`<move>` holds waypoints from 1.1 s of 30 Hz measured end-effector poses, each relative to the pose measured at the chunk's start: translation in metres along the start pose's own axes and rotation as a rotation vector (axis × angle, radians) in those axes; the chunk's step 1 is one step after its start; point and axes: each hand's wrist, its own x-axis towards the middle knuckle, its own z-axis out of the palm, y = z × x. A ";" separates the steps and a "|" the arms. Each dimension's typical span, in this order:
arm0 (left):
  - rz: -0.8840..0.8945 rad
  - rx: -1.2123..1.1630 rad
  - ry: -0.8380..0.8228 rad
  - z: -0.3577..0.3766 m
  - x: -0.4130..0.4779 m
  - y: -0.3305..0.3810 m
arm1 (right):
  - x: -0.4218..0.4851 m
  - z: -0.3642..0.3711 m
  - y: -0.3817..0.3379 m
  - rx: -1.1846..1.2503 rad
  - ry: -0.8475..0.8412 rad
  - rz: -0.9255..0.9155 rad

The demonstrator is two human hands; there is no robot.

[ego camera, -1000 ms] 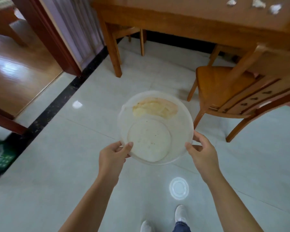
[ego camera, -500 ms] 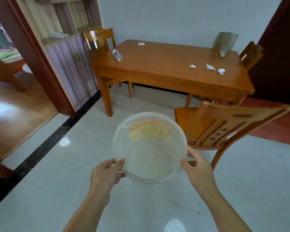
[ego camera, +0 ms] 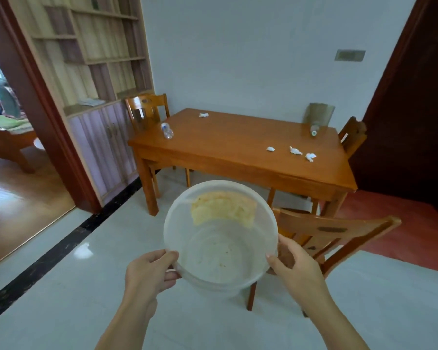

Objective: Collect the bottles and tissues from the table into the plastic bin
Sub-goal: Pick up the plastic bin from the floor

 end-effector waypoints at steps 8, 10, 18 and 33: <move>0.003 -0.094 0.135 0.035 0.015 0.014 | 0.057 -0.034 0.008 -0.240 -0.005 -0.126; 0.002 -0.105 0.177 0.036 0.022 0.014 | 0.068 -0.029 0.010 -0.271 -0.008 -0.163; -0.010 -0.145 0.306 0.022 0.082 0.019 | 0.126 0.016 0.005 -0.395 -0.016 -0.300; 0.011 -0.164 0.326 -0.010 0.335 0.094 | 0.320 0.161 -0.105 -0.487 -0.012 -0.351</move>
